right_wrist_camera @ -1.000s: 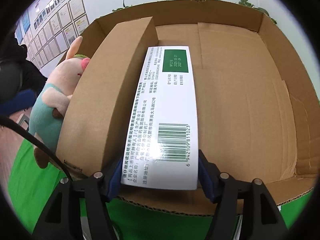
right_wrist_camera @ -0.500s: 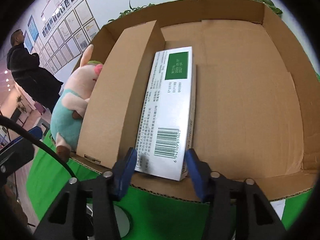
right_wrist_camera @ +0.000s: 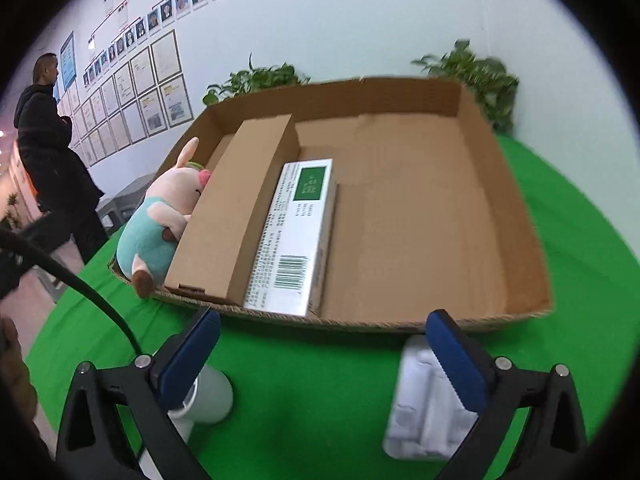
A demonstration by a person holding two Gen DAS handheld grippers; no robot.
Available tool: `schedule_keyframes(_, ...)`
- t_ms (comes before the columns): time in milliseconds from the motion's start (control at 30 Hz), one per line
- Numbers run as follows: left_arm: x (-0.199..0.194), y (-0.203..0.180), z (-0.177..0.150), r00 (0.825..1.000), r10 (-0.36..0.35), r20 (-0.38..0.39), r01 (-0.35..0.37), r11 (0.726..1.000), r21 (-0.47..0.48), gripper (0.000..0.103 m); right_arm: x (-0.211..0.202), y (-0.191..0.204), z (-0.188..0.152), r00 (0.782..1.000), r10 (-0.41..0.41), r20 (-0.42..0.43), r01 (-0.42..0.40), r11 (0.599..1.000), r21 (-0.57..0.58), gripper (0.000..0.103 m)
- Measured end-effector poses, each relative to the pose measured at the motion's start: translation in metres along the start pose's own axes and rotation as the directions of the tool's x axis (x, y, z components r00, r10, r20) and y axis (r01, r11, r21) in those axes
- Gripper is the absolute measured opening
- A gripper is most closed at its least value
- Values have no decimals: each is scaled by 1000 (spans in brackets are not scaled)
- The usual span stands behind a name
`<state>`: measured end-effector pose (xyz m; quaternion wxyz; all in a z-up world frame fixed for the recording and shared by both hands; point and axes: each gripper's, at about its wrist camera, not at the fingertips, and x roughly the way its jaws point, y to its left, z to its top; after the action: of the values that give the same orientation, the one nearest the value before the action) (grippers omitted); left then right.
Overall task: Organize objects
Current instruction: 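Lower the medicine box beside the brown box and open the right gripper, then move the right gripper to the white handheld fan and grasp its handle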
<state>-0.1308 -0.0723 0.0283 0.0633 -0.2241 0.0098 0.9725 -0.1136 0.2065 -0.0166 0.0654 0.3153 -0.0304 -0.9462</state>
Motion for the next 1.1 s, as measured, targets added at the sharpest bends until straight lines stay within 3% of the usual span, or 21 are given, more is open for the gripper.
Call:
schedule_keyframes(267,-27,-24,3,999,-32,30,32,999,1,103,-51,-1,-10,987,-119,112,126,990,-57,102)
schedule_keyframes(467,-44,-41,3,999,-41,14,41,999,17,103,-79,-1,-18,976,-131,172,150,983,-103,102)
schedule_keyframes(633,-52,-41,-4,998,-54,-29,55,998,9,103,-108,12,-34,969,-13,246,67,975,-213,102)
schedule_keyframes(733,-49,-38,-14,987,-134,-83,133,991,-15,103,-127,15,-53,949,200,244,-132,954,-268,102)
schedule_keyframes(767,-46,-36,-18,981,-160,-114,158,987,-24,103,-134,14,-61,927,292,237,-223,935,-277,102)
schedule_keyframes(867,-29,-33,-36,952,-209,-223,203,978,-50,103,-139,18,-80,890,390,235,-333,909,-250,102)
schedule_keyframes(967,-4,-30,-57,905,-254,-341,238,967,-88,103,-112,30,-87,896,424,128,-401,899,-175,102)
schedule_keyframes(1067,23,-23,-81,837,-328,-437,286,945,-162,102,-82,47,-88,921,385,56,-378,919,-112,102)
schedule_keyframes(1100,34,-19,-90,803,-364,-471,304,931,-201,100,-74,51,-88,925,377,39,-372,923,-100,102)
